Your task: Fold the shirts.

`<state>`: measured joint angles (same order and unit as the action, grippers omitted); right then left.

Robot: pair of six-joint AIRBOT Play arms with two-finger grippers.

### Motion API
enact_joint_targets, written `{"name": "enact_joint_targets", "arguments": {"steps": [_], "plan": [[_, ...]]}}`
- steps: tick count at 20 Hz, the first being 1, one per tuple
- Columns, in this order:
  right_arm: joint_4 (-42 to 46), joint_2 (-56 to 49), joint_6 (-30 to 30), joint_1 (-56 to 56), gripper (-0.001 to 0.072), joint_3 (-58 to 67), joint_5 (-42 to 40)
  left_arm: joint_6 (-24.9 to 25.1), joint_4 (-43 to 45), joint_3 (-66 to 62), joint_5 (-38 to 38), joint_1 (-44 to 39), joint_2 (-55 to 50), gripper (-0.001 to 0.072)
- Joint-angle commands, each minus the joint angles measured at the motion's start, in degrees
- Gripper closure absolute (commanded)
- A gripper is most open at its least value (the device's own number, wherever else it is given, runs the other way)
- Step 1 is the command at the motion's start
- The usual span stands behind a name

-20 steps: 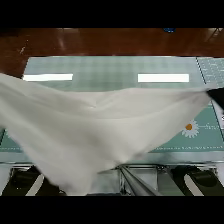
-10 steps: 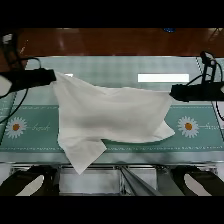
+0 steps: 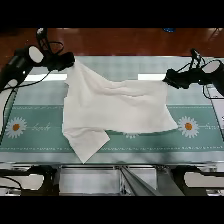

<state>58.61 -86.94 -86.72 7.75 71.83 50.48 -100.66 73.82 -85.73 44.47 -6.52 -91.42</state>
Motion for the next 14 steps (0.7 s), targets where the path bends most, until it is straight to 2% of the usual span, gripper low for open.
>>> {"name": "enact_joint_targets", "arguments": {"steps": [1,3,5,7,10,12,14], "plan": [[-1.3,-2.2,0.8,3.9,0.0302,7.6,7.5,4.2,-1.4,-9.7,13.8,3.8,-3.5,0.0203],[-0.6,0.8,1.9,10.2,0.0304,11.0,16.7,4.6,-0.1,-13.0,25.5,10.2,-2.7,0.0203],[3.8,5.9,1.9,16.9,0.0305,9.7,23.4,4.9,-0.1,-11.1,35.4,17.8,-0.7,0.0203],[9.3,12.8,1.9,21.6,0.0305,1.6,24.9,5.0,-0.4,0.5,40.9,23.3,4.2,0.0203],[4.7,25.1,3.4,25.3,0.0305,-21.7,18.0,7.6,-2.1,24.4,36.9,27.6,15.0,0.0203],[-0.9,32.1,7.6,25.4,0.0305,-34.2,15.0,9.3,-8.4,36.8,34.4,31.4,21.0,0.0203],[-3.8,36.3,8.7,25.4,0.0305,-41.7,13.6,11.2,-14.3,45.2,34.0,34.7,24.7,0.0203]]}}
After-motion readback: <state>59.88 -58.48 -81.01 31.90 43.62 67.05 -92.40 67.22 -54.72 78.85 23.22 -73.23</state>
